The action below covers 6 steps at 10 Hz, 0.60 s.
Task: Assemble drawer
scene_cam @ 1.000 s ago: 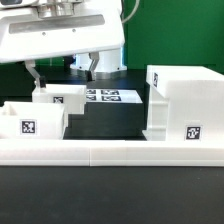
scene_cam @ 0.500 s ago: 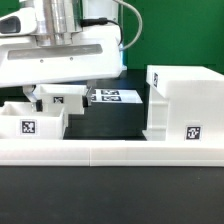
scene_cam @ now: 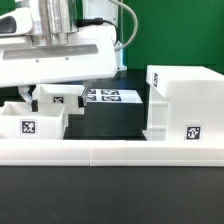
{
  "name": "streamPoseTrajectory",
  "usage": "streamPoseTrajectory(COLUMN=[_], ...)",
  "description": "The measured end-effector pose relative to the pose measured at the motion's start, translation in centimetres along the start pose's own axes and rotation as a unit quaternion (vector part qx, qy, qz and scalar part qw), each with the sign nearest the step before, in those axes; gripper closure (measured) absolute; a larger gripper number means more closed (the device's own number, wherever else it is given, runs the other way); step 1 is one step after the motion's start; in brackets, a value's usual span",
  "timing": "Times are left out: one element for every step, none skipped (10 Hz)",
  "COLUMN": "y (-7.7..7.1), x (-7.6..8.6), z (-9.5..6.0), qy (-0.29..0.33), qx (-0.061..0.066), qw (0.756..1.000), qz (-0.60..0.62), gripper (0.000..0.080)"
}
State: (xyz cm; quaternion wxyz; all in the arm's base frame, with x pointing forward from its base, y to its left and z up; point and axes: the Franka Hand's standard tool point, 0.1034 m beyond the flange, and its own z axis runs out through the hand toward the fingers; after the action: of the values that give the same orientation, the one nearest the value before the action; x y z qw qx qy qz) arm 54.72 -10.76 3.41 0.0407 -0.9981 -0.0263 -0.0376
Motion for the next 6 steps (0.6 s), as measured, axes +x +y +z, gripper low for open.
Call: streamPoseTrajectory(y=[-0.3, -0.3, -0.2, -0.3, -0.4, -0.4], x=[-0.7, -1.1, -1.3, -1.5, -1.8, -2.0], z=[1.0, 1.6, 2.0, 2.4, 2.7, 2.8], qy=[-0.002, -0.002, 0.001, 0.001, 0.004, 0.004], qx=[-0.004, -0.006, -0.01, -0.012, -0.015, -0.016], qw=[1.0, 1.0, 1.0, 1.0, 1.0, 1.0], qz=[-0.002, -0.003, -0.003, -0.003, -0.004, -0.004], gripper=[0.0151, 0.0151, 0.0151, 0.0151, 0.0151, 0.0151])
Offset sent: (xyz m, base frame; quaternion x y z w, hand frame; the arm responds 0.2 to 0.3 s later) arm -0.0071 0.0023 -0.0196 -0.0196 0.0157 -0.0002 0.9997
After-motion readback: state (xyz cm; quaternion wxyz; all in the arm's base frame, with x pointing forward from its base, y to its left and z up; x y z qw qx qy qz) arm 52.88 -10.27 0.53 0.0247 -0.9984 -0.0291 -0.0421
